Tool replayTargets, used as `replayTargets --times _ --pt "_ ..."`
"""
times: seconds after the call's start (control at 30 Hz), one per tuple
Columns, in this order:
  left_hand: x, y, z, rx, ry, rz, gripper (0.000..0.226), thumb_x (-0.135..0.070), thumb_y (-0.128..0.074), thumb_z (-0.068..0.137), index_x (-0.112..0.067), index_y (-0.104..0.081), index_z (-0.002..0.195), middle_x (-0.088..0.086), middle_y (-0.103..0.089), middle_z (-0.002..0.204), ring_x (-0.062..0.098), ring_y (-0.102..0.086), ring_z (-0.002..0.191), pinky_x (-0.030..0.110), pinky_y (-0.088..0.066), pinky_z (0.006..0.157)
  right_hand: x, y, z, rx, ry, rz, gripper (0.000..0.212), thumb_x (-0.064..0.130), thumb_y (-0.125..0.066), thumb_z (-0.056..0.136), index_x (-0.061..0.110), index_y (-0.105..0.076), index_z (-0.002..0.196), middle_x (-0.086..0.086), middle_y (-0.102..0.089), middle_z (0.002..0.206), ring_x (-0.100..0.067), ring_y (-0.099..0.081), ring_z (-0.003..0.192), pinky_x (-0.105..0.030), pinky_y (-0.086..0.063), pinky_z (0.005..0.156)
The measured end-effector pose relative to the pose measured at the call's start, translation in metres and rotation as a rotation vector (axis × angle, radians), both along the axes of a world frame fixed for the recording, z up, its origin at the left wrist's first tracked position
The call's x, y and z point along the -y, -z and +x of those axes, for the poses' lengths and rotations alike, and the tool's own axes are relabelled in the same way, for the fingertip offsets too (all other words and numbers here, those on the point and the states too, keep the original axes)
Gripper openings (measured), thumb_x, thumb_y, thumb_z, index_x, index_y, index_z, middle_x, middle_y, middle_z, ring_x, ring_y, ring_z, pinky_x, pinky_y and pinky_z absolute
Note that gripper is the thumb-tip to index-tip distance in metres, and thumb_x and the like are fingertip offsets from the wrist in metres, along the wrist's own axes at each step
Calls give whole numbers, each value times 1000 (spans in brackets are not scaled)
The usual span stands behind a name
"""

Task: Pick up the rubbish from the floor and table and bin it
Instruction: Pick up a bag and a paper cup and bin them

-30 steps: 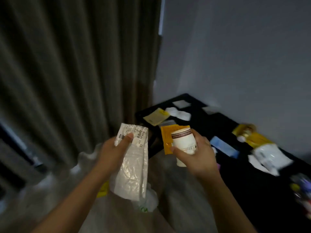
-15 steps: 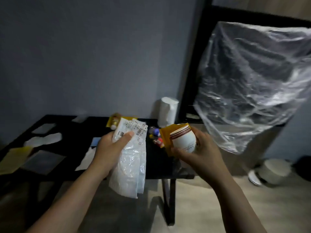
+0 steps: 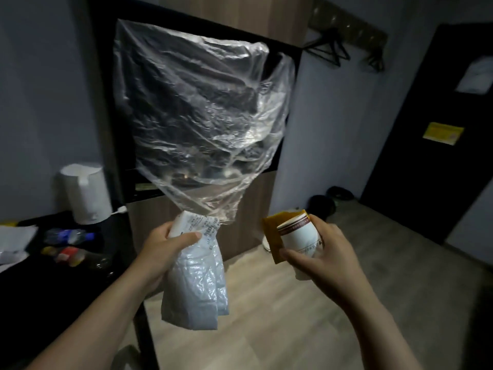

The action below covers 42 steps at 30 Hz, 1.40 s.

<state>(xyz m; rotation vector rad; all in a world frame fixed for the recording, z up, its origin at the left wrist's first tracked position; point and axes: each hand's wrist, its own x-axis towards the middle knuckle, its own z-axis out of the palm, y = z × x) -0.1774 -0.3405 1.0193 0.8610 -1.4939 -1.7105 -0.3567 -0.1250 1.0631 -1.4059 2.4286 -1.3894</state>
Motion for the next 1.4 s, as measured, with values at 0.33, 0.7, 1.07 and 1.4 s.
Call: replayTargets --times 0.33,0.7,1.07,1.4 --pt "-38 36 -199 63 225 147 22 3 -67 74 -6 -68 94 15 -72 83 30 -67 74 38 -52 74 -91 34 -136 60 294 62 50 38 -81 62 45 -54 104 8 -52 97 15 -48 87 -2 -43 51" --pt "14 77 -378 113 425 24 24 -2 -73 74 -12 -70 95 9 -74 88 25 -68 80 33 -53 68 -45 62 -275 91 522 145 63 48 -78 60 42 -54 118 13 -52 103 12 -47 93 -23 -52 70" --pt "101 74 -511 172 442 9 32 -15 -75 62 -11 -68 93 12 -70 89 26 -64 79 38 -51 74 55 69 -403 170 557 170 54 44 -79 60 48 -55 109 16 -52 100 18 -46 91 -10 -38 65" --pt "135 87 -648 255 450 -42 17 -7 -72 75 -14 -68 90 13 -71 92 33 -68 86 42 -54 75 96 93 -546 250 568 112 50 44 -81 60 54 -52 99 15 -50 98 11 -53 84 -7 -44 49"
